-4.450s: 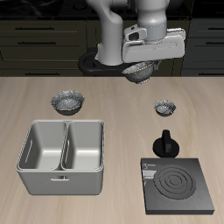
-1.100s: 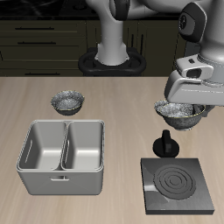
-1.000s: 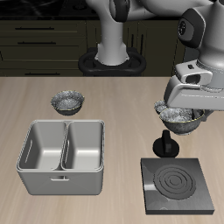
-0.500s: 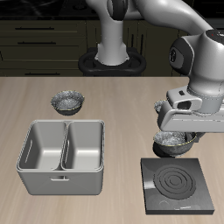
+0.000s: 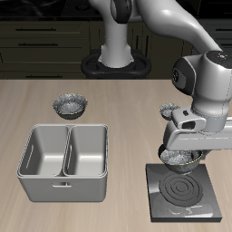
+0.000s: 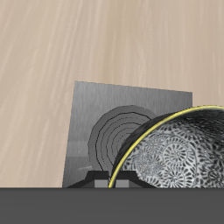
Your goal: Place the medium-sized bowl on the flat stove
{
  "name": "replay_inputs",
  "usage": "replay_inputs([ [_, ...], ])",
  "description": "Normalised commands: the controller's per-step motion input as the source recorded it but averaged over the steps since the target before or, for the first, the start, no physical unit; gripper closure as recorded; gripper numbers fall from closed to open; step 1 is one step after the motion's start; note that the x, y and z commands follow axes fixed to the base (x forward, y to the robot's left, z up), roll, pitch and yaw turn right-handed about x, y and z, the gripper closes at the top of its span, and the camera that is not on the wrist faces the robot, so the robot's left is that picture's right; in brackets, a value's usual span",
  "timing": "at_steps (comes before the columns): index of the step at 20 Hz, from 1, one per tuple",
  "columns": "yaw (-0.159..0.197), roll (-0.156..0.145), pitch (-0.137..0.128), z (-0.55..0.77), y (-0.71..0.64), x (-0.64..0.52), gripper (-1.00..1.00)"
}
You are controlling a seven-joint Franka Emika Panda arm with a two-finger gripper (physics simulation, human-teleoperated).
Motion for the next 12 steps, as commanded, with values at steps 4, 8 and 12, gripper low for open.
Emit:
replay_inputs([
  [4, 0.050, 0.037, 0.025, -0.33, 0.07, 0.11, 1.00],
  [8, -0.015, 0.000, 0.072, -0.23, 0.00, 0.11, 1.00],
  [12, 0.007, -0.046, 0.017, -0.15, -0.04, 0.00, 1.00],
])
